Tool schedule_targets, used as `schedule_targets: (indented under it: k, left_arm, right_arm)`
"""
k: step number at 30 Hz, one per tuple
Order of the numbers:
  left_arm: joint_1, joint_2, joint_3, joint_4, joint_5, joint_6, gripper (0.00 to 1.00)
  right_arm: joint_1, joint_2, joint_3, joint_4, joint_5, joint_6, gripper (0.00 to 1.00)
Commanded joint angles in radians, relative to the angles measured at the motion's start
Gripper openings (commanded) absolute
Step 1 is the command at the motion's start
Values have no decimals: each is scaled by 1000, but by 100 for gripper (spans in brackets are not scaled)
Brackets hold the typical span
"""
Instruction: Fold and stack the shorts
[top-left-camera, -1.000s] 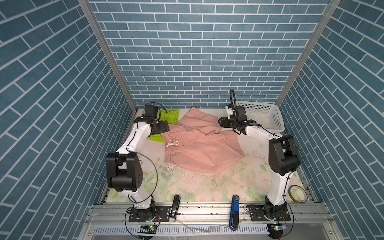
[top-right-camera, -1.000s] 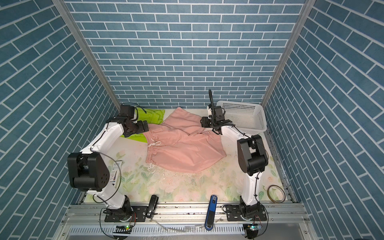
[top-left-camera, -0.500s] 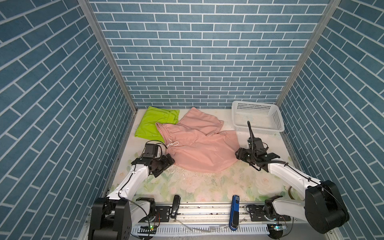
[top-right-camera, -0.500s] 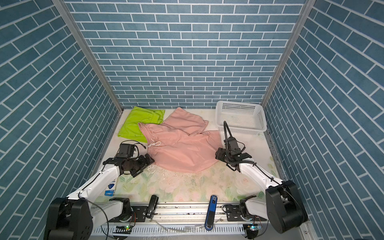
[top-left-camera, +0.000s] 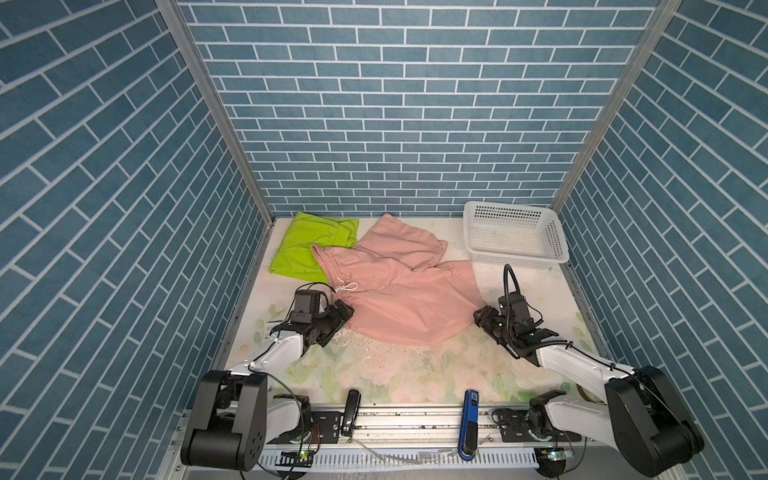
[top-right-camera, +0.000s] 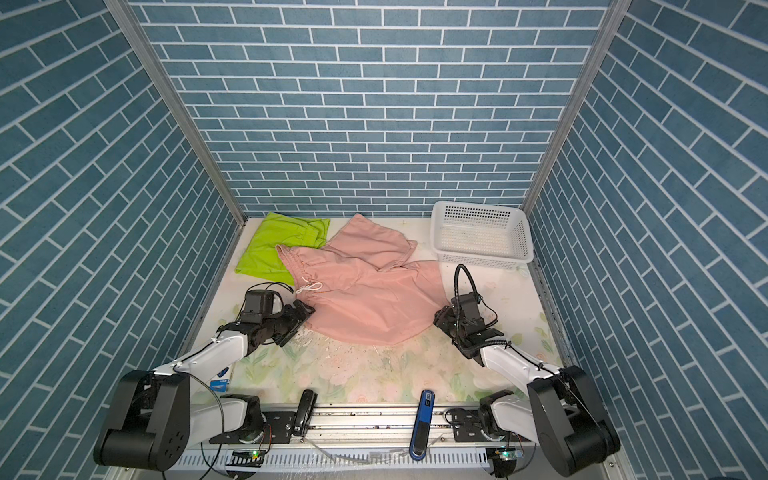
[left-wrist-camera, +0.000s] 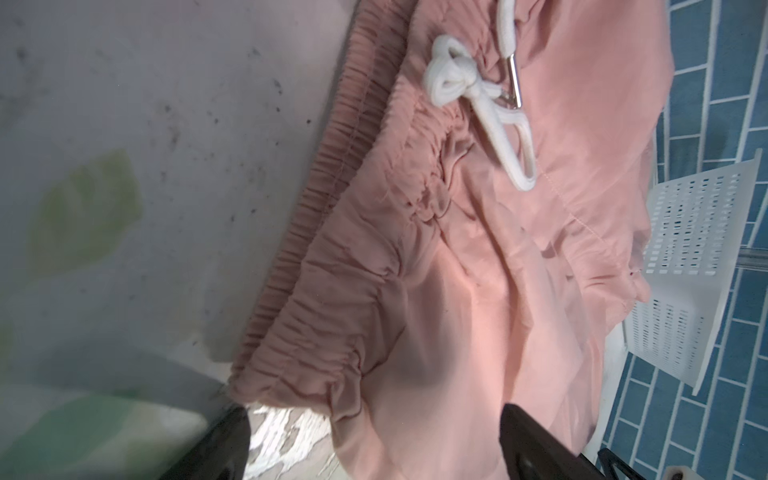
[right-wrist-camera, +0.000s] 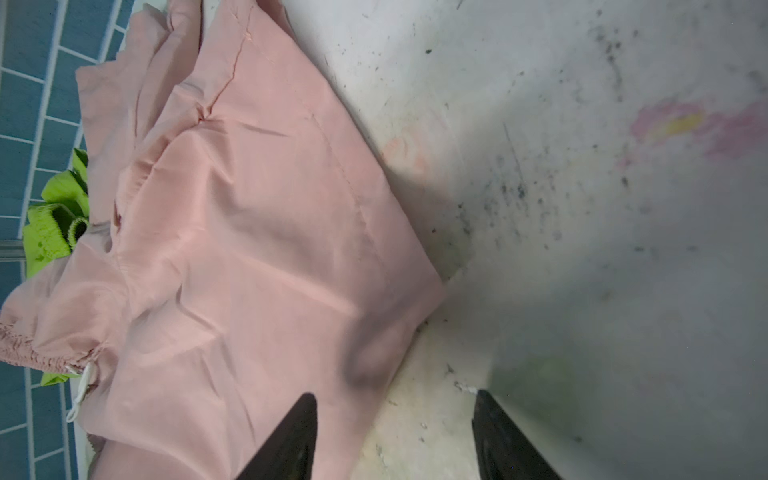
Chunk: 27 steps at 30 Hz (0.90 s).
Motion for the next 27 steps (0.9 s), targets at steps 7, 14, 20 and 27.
schedule_targets:
  k: [7,14,20,27]
  left_arm:
    - [-5,-3,34,-83,-89,74,17]
    - [-4,-97,161,-336,-191,197,0]
    - [-4,-124,208,-449,-197,223,0]
    - [-4,-102,190,-446,-169,236,0]
  right_arm:
    - [3,176,-3,261,15,51,25]
    - [9,64,278,-315,88,-250,0]
    - [10,163,721,-989,56,-524,0]
    - [28,439,925,-1066,-86,-646,0]
